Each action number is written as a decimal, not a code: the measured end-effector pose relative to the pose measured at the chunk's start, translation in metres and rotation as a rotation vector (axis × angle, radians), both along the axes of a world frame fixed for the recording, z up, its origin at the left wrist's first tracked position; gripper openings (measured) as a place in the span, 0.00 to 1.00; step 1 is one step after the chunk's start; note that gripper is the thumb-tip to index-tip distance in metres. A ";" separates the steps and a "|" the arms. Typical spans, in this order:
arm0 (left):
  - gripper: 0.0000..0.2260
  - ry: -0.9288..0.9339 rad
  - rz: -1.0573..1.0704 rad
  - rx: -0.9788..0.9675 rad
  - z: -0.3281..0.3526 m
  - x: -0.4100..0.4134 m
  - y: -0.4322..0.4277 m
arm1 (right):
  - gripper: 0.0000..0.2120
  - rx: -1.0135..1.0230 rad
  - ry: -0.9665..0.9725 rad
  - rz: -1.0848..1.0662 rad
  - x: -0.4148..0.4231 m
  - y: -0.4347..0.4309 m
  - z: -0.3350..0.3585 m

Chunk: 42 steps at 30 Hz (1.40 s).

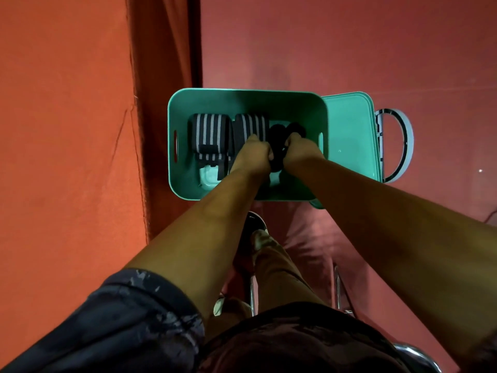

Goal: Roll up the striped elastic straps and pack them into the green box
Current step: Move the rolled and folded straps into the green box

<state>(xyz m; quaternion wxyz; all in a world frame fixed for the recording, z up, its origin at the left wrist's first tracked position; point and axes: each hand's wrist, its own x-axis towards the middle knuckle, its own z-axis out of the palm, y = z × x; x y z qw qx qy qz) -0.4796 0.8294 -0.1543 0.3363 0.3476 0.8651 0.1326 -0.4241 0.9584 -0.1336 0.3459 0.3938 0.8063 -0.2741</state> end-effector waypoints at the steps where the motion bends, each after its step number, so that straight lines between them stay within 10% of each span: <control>1: 0.09 -0.017 -0.002 -0.010 0.003 -0.001 -0.001 | 0.27 -0.002 0.005 0.013 0.001 -0.001 0.001; 20: 0.05 -0.076 0.426 0.092 0.111 -0.031 -0.124 | 0.14 0.033 0.138 0.350 -0.013 -0.050 0.110; 42: 0.10 -0.200 1.275 0.028 0.198 0.129 -0.545 | 0.13 -0.441 0.129 0.819 -0.022 -0.443 0.159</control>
